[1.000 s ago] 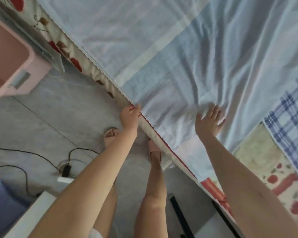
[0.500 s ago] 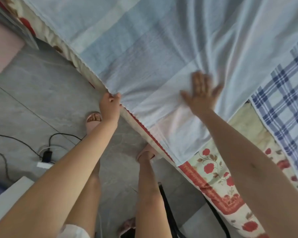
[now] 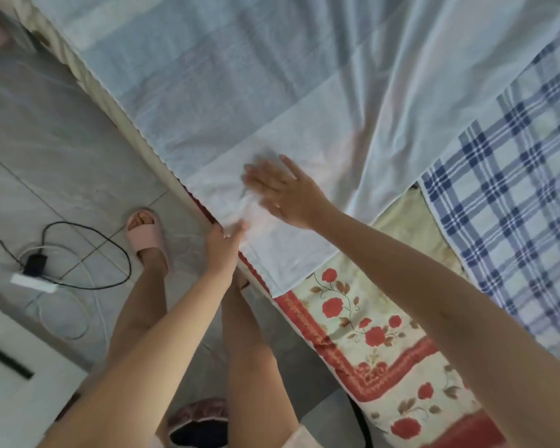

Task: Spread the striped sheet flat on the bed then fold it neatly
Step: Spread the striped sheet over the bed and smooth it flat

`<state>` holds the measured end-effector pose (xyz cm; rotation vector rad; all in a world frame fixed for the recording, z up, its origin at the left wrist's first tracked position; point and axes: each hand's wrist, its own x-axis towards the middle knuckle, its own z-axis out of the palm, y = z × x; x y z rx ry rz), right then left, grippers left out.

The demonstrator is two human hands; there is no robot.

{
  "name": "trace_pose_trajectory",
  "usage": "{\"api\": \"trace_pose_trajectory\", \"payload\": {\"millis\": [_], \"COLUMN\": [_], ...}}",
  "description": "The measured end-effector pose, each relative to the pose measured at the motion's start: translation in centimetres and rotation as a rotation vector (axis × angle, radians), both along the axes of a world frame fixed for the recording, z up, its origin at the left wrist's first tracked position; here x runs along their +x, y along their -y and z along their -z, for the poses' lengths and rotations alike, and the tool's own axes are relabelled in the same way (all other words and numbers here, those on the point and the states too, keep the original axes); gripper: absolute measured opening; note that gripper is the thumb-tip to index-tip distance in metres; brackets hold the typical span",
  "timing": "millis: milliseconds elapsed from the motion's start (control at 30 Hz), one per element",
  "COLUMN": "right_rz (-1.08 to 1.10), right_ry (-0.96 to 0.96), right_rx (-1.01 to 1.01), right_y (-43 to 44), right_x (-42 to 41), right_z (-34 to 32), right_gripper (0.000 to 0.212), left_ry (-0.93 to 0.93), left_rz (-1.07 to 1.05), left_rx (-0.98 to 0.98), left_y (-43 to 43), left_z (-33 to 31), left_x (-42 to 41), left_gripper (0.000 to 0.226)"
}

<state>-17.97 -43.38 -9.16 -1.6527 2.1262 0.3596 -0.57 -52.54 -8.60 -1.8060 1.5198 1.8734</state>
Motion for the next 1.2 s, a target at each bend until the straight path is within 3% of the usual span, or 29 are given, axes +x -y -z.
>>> {"api": "trace_pose_trajectory", "payload": {"millis": [100, 200, 267, 333, 400, 500, 567, 633, 700, 733, 800, 933, 1000, 1067, 1133, 1200], "right_rz": [0.500, 0.866, 1.123, 1.221, 1.012, 0.365, 0.188, 0.398, 0.795, 1.000, 1.336, 1.810, 2.155, 2.247, 2.194, 2.169], "right_ry": [-0.110, -0.195, -0.154, -0.217, -0.307, -0.074, 0.022, -0.061, -0.169, -0.171, -0.075, 0.093, 0.387, 0.483, 0.459, 0.510], "right_rx": [0.081, 0.278, 0.318, 0.310, 0.170, -0.156, -0.104, -0.006, 0.098, 0.177, 0.197, -0.275, -0.543, -0.659, -0.649, -0.627], "right_y": [-7.4, -11.5, -11.7, -9.9, -7.1, -4.1, -5.1, -8.4, -12.6, -14.2, -15.6, -13.9, -12.3, -12.3, -12.8, -12.6], "right_x": [-3.8, -6.5, -6.6, -5.5, -2.8, 2.2, 2.5, 1.4, 0.1, -0.2, 0.4, 3.0, 3.6, 4.0, 3.9, 3.4], "right_z": [0.9, -0.3, -1.8, -2.3, -2.9, -2.5, -0.8, 0.4, 0.7, 0.3, -1.2, -2.2, -2.2, -1.7, -1.3, -1.6], "right_gripper": [0.068, 0.083, 0.083, 0.075, 0.067, 0.060, 0.054, 0.060, 0.074, 0.079, 0.084, 0.065, 0.055, 0.040, 0.023, 0.021], "left_ry": [0.011, 0.016, 0.009, 0.013, -0.002, -0.061, -0.078, -0.048, -0.035, -0.031, -0.028, -0.008, -0.019, -0.034, -0.036, -0.058], "left_rz": [-0.029, -0.084, -0.122, -0.158, -0.165, -0.144, -0.119, -0.105, -0.088, -0.085, -0.070, -0.008, 0.006, 0.011, 0.007, 0.007], "left_rx": [-0.072, -0.103, -0.076, -0.010, 0.033, 0.091, 0.122, 0.130, 0.100, 0.079, 0.069, 0.193, 0.237, 0.214, 0.177, 0.155], "left_y": [-0.8, -1.4, -1.9, -1.6, -1.2, -0.6, -0.4, -0.5, -0.7, -0.8, -1.3, -3.5, -4.7, -5.6, -6.0, -6.3], "left_z": [0.6, 0.4, -0.1, -0.5, -0.6, -0.7, -0.6, -0.5, -0.5, -0.7, -0.5, -1.0, -1.1, -1.1, -1.0, -0.9], "left_x": [0.2, -0.2, -0.3, -0.1, 0.2, 0.4, 0.4, 0.4, 0.2, 0.2, 0.5, 1.6, 2.2, 2.7, 3.1, 3.5], "left_gripper": [0.011, 0.013, 0.017, 0.022, 0.024, 0.014, 0.015, 0.015, 0.014, 0.009, 0.022, 0.030, 0.020, 0.017, 0.016, 0.014]}}
